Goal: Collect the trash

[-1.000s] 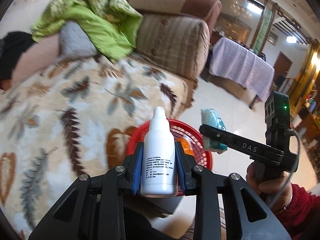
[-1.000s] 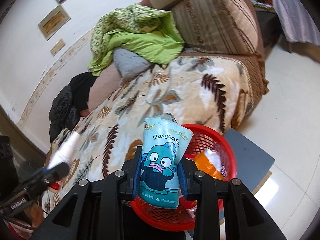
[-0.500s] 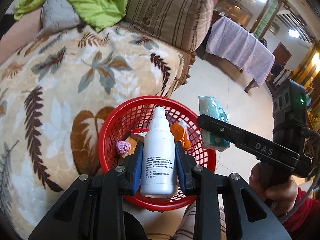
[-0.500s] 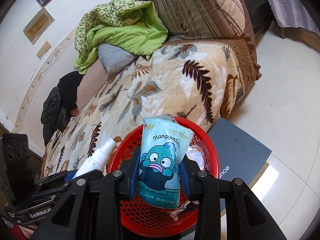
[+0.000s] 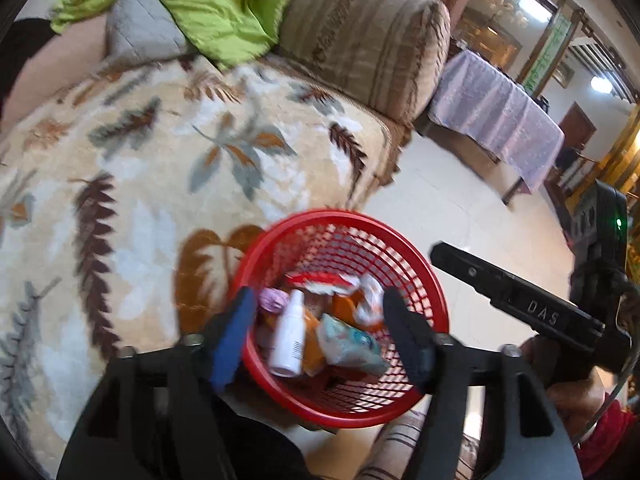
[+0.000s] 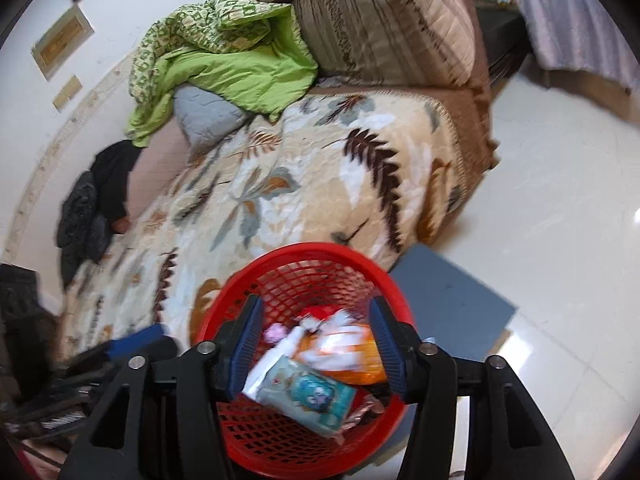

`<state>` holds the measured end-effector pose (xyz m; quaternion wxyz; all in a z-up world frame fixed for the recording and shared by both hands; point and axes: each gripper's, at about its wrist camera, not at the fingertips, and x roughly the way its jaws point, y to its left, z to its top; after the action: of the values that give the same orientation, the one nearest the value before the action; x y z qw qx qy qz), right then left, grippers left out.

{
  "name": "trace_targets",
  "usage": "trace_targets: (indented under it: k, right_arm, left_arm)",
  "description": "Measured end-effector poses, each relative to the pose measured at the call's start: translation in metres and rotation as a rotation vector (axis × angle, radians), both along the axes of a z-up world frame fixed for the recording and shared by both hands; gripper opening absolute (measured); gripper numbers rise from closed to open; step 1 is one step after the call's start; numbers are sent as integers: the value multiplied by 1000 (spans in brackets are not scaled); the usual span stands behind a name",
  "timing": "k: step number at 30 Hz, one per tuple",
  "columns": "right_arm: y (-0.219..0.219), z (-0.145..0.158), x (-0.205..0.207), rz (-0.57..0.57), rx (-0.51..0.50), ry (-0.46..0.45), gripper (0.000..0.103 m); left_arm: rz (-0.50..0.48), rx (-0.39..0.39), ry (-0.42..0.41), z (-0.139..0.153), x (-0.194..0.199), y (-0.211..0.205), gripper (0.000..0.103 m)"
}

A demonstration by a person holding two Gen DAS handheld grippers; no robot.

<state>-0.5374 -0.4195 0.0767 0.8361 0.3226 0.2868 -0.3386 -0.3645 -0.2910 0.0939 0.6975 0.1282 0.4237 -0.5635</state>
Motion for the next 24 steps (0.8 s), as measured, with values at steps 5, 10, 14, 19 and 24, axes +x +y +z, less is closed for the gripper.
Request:
trace_targets:
  k: [5,10,14,19,24]
  right_arm:
    - [25,13,5,-100,-128,127,93]
    - [51,17,17,-160,-202,255,94]
    - [78,27,23,-270,-282,326,103]
    - [117,43,30,-266,-378,327,103]
    - [153,49,35,-227,-412,272,103]
  left_arm:
    - [49,-36,-118,17,6,23,83]
    - [108,-68,-196,32,15,56,91]
    - [147,-82,-258,40,17,87,95]
    - [216,-73,-363,46,14,129,98]
    - [278,-75,-469,48,6,166,101]
